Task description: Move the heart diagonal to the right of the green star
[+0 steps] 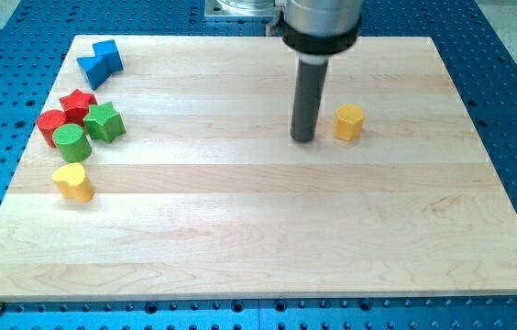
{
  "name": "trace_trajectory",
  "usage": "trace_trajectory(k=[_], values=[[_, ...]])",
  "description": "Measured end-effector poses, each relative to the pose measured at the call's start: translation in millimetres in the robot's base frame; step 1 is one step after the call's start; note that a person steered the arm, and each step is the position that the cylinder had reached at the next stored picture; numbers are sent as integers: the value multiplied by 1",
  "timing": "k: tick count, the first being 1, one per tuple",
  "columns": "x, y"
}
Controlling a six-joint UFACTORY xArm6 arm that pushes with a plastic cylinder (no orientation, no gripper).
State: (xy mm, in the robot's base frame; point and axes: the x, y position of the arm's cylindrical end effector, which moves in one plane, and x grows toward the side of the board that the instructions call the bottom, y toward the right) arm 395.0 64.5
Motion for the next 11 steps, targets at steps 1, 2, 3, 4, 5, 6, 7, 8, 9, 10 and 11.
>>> trace_trajectory(k=[1, 2, 3, 4, 5, 6, 7, 8, 9, 10, 11], values=[[10, 56], [48, 76], [164, -35], [202, -214], [183, -354], [151, -357], [128, -333], [113, -364], [115, -244], [114, -157], [119, -154]])
